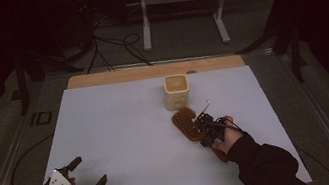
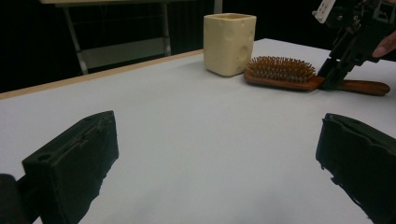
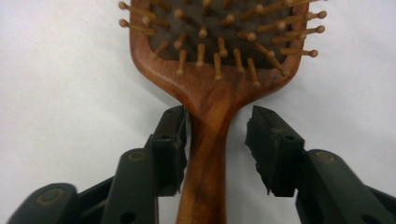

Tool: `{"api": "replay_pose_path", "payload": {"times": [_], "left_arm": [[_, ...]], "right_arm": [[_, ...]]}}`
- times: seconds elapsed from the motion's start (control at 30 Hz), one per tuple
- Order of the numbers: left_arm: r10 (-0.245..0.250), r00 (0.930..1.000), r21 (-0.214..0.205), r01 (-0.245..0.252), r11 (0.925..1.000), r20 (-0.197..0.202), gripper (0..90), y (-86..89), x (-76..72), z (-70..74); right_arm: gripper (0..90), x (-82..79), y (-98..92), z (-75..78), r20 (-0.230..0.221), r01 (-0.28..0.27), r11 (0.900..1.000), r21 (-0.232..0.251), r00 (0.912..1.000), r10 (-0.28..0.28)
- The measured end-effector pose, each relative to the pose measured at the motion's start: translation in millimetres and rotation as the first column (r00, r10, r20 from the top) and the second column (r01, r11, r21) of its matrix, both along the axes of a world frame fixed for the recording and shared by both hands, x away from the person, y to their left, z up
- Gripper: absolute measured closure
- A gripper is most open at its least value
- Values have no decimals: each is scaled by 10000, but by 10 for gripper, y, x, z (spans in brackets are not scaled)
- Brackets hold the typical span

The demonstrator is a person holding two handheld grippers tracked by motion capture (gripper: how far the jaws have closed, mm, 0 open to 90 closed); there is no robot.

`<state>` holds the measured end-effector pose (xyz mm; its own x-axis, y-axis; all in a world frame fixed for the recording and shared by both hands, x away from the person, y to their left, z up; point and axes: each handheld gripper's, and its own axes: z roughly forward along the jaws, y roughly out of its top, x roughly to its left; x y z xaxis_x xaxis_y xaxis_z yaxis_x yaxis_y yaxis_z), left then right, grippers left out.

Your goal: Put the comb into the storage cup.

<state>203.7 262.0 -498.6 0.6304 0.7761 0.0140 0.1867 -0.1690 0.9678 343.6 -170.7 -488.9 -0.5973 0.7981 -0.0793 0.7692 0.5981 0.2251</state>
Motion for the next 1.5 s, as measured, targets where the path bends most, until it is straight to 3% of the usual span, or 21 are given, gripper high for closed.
{"api": "replay_pose_path", "payload": {"times": [0.07,0.23,0.3,0.57,0.77,1.03,1.13,1.3,1.5], "left_arm": [[8,10000,-29,-8,10000,-1,1,1,1,0],[-8,10000,-10,8,10000,-5,1,-3,3,-2],[5,10000,4,-5,10000,-16,1,-3,2,-3],[-21,10000,36,21,10000,-32,1,-6,5,-7],[-20,10000,66,21,10000,-60,1,-8,6,-12],[-46,9999,88,47,10000,-126,1,-11,12,-23],[-44,9999,74,45,10000,-143,1,-9,16,-24],[-13,9999,68,14,10000,-140,1,-10,16,-23],[-2,9999,96,4,10000,-148,1,-12,17,-25]], "right_arm": [[598,10,-6,-16,-274,-4,10000,53,9996,5],[616,25,-8,-14,-372,94,9999,105,9993,-90],[666,27,4,-10,-340,-48,10000,84,9994,50],[681,48,-7,-19,-593,-374,9993,96,9975,379],[710,60,-10,-23,-714,-209,9997,134,9972,218],[730,8,-45,-35,-361,-513,9977,438,9979,529],[731,-37,-60,-45,6,-574,9968,560,9983,575],[731,-121,-133,-69,708,-927,9904,1020,9938,858],[732,-190,-171,-90,1377,-1358,9838,1168,9833,1193]]}}
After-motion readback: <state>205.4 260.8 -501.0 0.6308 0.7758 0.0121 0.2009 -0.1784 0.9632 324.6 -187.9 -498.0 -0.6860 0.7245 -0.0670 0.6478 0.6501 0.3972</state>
